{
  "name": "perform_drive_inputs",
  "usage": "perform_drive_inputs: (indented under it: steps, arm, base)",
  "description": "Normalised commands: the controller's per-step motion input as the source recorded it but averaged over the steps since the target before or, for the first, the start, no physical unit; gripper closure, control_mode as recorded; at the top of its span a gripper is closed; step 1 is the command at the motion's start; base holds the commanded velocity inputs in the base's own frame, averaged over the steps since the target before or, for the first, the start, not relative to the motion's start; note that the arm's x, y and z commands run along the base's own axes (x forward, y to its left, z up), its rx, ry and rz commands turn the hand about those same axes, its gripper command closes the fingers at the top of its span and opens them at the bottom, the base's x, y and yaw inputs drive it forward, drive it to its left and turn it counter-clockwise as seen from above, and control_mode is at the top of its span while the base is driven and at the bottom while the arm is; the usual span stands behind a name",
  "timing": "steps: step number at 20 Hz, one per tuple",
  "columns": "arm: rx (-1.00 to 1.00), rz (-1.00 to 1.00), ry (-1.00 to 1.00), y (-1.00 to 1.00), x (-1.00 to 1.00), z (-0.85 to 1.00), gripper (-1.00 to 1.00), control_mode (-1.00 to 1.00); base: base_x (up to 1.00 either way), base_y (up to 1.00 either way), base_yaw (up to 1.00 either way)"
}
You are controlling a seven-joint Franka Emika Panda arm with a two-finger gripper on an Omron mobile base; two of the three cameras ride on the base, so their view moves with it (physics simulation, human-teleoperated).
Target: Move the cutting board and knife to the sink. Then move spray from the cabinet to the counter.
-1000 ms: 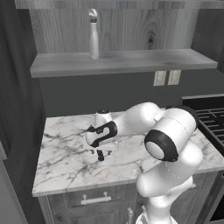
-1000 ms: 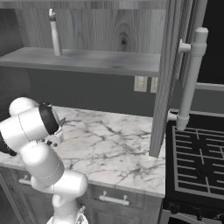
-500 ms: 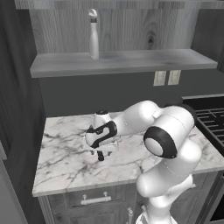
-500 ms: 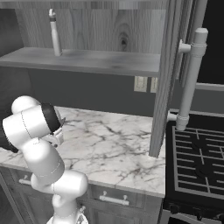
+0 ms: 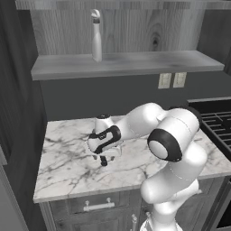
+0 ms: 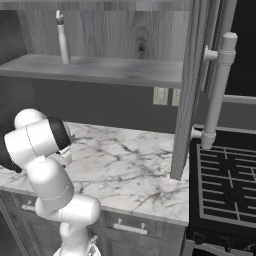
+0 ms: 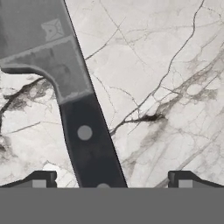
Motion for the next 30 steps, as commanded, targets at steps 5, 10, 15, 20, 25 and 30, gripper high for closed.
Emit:
perform_drive_inputs:
  steps: [5, 10, 15, 20, 25, 30]
  arm:
    - [0.0, 0.0, 0.0, 0.0, 0.0, -0.02, -1.0, -1.0]
    - [0.0, 0.0, 0.0, 0.0, 0.0, -0.15, -1.0, -1.0]
    - [0.0, 0.0, 0.0, 0.0, 0.0, -0.23, -1.0, -1.0]
    - [0.0, 0.0, 0.0, 0.0, 0.0, -0.02, -1.0, -1.0]
    - [0.0, 0.0, 0.0, 0.0, 0.0, -0.09, -1.0, -1.0]
    - [0.0, 0.0, 0.0, 0.0, 0.0, -0.11, -1.0, -1.0]
  base:
    - [0.0, 0.0, 0.0]
    - [0.0, 0.0, 0.0]
    - [0.0, 0.0, 0.0]
    - [0.0, 0.0, 0.0]
    - [0.0, 0.0, 0.0]
    - [0.0, 0.0, 0.0]
